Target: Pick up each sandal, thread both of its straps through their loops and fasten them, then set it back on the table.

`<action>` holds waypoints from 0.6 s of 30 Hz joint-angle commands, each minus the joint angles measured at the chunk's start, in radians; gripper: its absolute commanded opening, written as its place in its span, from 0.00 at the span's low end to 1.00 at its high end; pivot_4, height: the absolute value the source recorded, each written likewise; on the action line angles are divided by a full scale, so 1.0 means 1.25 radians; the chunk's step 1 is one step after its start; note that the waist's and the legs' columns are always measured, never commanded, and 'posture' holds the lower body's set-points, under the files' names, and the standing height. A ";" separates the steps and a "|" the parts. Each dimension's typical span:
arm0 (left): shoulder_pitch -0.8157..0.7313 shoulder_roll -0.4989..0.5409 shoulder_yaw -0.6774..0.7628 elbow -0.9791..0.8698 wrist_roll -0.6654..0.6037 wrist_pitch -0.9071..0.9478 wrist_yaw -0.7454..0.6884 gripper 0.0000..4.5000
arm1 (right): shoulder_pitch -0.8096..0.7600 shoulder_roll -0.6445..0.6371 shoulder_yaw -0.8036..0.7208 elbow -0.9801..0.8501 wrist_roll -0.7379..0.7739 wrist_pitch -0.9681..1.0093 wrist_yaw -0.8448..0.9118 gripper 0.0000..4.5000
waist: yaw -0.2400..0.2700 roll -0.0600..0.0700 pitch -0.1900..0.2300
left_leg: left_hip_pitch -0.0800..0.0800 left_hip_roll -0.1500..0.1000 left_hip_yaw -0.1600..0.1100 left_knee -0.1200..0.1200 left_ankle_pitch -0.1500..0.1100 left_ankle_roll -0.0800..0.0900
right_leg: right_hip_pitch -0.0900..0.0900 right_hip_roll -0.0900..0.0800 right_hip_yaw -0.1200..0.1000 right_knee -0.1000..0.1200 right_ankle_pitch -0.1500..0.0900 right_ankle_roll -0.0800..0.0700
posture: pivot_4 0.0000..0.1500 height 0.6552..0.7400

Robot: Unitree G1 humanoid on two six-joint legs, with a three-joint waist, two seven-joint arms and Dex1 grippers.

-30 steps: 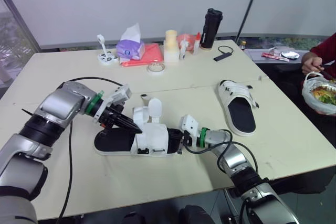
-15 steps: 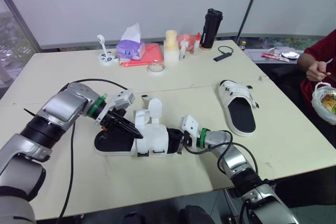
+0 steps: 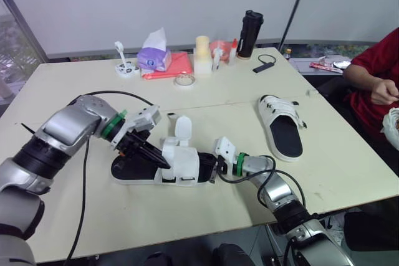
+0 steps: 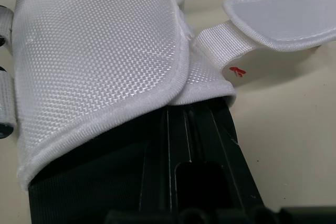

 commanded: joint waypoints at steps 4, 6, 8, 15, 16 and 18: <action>0.043 0.008 0.019 -0.007 0.053 -0.045 -0.004 0.02 | 0.047 0.001 0.045 0.070 -0.056 0.049 -0.007 0.00 | 0.000 0.000 0.000 | 0.000 0.000 0.000 0.000 0.000 0.000 | 0.000 0.000 0.000 0.000 0.000 0.000 | 1.00 0.99; 0.056 -0.002 0.032 -0.011 0.070 -0.050 -0.004 0.02 | 0.046 0.002 0.046 0.072 -0.056 0.049 -0.006 0.00 | 0.000 0.000 0.000 | 0.000 0.000 0.000 0.000 0.000 0.000 | 0.000 0.000 0.000 0.000 0.000 0.000 | 1.00 0.99; 0.068 -0.015 0.043 -0.018 0.093 -0.058 0.001 0.02 | 0.047 0.001 0.047 0.072 -0.056 0.049 -0.006 0.00 | 0.001 0.000 0.000 | 0.000 0.000 0.000 0.000 0.000 0.000 | 0.000 0.000 0.000 0.000 0.000 0.000 | 1.00 0.99; 0.082 -0.063 0.086 0.005 0.167 -0.112 0.025 0.02 | 0.047 0.000 0.046 0.072 -0.055 0.051 -0.005 0.00 | 0.001 -0.001 -0.001 | 0.000 0.000 0.000 0.000 0.000 0.000 | 0.000 0.000 0.000 0.000 0.000 0.000 | 1.00 0.99; 0.077 -0.067 0.091 0.007 0.170 -0.111 0.023 0.02 | 0.047 0.000 0.046 0.072 -0.055 0.052 -0.005 0.00 | 0.001 -0.001 -0.001 | 0.000 0.000 0.000 0.000 0.000 0.000 | 0.000 0.000 0.000 0.000 0.000 0.000 | 1.00 0.99; 0.072 -0.068 0.100 -0.003 0.170 -0.100 0.007 0.02 | 0.048 0.000 0.046 0.072 -0.055 0.052 -0.005 0.00 | 0.000 -0.001 -0.001 | 0.000 0.000 0.000 0.000 0.000 0.000 | 0.000 0.000 0.000 0.000 0.000 0.000 | 1.00 0.99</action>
